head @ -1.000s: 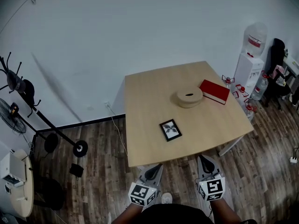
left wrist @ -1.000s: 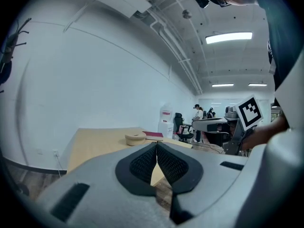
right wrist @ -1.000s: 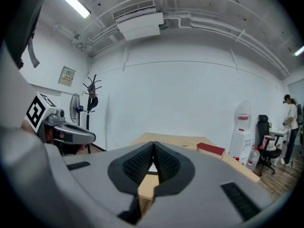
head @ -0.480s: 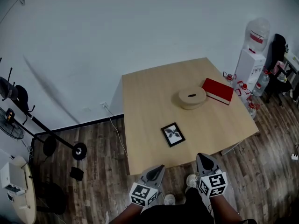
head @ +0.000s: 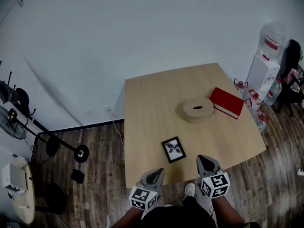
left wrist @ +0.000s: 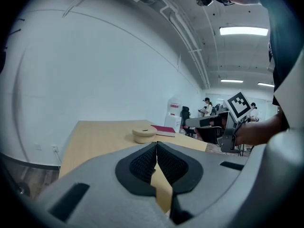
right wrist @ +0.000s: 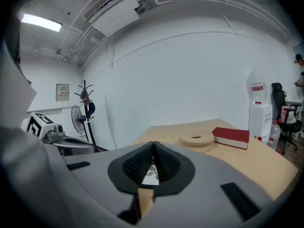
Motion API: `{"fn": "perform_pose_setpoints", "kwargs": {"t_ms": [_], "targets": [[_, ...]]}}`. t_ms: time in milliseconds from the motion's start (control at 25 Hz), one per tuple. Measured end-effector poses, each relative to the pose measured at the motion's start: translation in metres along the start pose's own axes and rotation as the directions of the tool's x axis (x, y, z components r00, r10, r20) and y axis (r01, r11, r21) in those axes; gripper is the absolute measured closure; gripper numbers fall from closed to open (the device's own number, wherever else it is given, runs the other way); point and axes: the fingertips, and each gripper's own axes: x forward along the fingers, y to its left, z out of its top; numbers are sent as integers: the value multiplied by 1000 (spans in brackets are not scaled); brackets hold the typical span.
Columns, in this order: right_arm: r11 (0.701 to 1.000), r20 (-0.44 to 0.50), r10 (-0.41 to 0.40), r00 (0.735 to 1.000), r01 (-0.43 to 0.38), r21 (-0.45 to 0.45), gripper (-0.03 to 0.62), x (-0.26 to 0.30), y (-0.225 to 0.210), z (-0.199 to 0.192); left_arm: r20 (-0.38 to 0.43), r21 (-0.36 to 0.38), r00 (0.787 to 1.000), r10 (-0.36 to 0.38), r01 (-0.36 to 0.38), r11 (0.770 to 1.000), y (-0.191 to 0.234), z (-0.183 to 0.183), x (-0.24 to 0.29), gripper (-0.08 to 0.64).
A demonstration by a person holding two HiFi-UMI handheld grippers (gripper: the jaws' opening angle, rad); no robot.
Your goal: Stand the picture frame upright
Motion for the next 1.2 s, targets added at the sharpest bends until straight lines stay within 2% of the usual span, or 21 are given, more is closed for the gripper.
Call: {"fn": "perform_pose_setpoints", "kwargs": {"t_ms": [200,440,760,960,1200], "targets": [[996,-44,79,996,-81,-36,583,34,-25,4,23,-19,998,59,-58,998,6,21,36,555],[982,-70,189,980,-190,-15,583,63,-38,2,21,-36,992,128,-127,991,10,32,61,555],[946,-157,318,935,-325,-15,583,101,-55,-14,33,-87,966,257,-254,963,25,37,78,555],[928,-235,358,904,-372,-17,583,119,-47,-31,23,-84,961,276,-274,958,38,33,83,555],[928,-343,342,875,-372,-23,580,146,-25,-59,1,-125,957,292,-289,949,69,27,72,555]]}}
